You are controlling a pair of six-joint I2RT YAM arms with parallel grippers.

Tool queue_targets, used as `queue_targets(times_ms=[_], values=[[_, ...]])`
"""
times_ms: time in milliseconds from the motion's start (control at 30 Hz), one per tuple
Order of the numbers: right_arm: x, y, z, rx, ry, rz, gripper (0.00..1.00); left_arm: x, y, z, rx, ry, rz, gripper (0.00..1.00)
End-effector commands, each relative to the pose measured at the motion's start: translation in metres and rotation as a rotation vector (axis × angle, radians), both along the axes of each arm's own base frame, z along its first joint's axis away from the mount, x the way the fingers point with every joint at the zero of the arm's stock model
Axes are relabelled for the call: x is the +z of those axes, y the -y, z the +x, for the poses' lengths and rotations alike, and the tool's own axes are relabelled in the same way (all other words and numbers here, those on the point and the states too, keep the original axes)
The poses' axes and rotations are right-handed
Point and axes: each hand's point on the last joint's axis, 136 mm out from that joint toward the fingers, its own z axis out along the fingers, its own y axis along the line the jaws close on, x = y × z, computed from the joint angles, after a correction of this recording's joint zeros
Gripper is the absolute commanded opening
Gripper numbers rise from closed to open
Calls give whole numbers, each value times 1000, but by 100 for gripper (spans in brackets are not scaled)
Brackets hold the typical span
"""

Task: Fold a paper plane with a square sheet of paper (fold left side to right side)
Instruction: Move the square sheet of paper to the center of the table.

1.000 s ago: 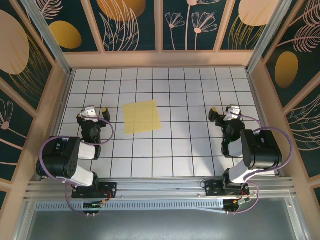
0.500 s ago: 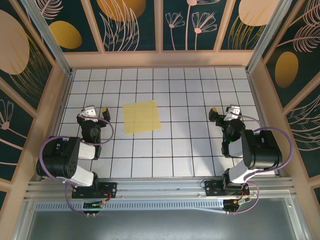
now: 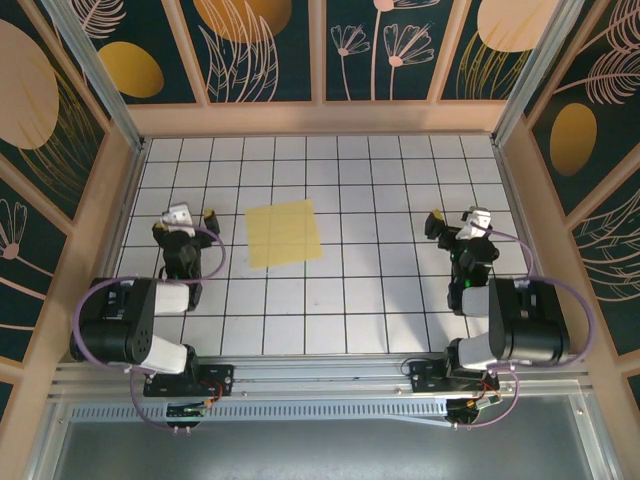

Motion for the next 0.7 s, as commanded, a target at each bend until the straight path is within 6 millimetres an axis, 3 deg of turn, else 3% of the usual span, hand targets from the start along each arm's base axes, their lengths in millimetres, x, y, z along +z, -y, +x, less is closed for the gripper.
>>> queue_targets(times_ms=[0, 67, 167, 367, 667], values=[[20, 6, 0, -34, -6, 33, 99, 42, -12, 24, 80, -51, -48, 99], [29, 4, -3, -28, -18, 71, 99, 63, -3, 40, 49, -70, -107, 99], [40, -4, -8, 3, -46, 155, 99, 75, 16, 54, -20, -105, -264, 99], [51, -27, -16, 103, -140, 342, 99, 57, 67, 53, -154, -166, -628, 99], [34, -47, -18, 169, -253, 462, 99, 22, 158, 51, -297, -363, -671, 99]])
